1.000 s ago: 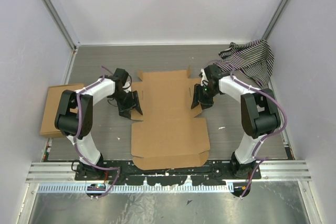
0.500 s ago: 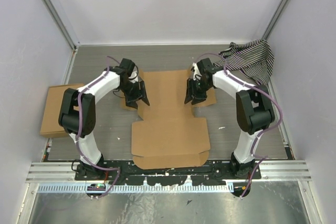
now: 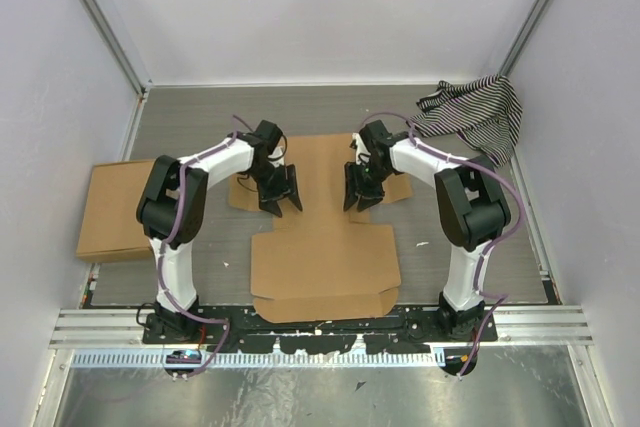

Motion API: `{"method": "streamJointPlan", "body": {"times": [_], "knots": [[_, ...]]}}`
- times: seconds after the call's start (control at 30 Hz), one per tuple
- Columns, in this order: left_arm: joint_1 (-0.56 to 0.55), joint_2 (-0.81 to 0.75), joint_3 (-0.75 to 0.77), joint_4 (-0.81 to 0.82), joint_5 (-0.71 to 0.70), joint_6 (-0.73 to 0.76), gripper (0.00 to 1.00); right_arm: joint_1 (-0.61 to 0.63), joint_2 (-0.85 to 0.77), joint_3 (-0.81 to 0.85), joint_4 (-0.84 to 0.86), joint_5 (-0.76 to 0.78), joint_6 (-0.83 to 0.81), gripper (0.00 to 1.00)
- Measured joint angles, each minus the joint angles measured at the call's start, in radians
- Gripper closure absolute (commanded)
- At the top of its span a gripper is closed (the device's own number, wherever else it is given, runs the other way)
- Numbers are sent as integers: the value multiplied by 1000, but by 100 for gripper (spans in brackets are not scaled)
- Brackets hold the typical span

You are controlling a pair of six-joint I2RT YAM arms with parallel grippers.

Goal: Fold the paper box

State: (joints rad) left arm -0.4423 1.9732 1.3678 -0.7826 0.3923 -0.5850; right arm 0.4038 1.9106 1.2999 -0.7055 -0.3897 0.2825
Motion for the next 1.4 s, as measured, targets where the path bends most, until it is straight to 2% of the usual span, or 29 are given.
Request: {"method": "streamJointPlan", "body": {"times": [0.47,0.6,0.8,0.9,0.97,1.13,1.27,1.33,1.4], "knots": [[-15,72,90,-85,-25,-3,32,14,52,42,-43,51,8,55],[-14,104,235,-178,-112,36,30,21,54,104,-89,109,3,53],[31,182,648,-283,-210,85,30,8,53,302,-127,204,-5,52],[80,260,855,-315,-243,86,32,-12,50,354,-125,254,-8,52],[117,312,934,-321,-263,80,33,-39,47,360,-124,285,-9,52],[195,443,996,-323,-283,51,36,-135,46,352,-126,304,-8,52],[207,536,1028,-323,-293,30,38,-214,45,350,-124,303,-8,52],[200,555,1036,-319,-292,23,41,-235,44,350,-124,301,-8,52],[195,563,1038,-314,-290,14,49,-245,42,350,-124,297,-8,52]]}}
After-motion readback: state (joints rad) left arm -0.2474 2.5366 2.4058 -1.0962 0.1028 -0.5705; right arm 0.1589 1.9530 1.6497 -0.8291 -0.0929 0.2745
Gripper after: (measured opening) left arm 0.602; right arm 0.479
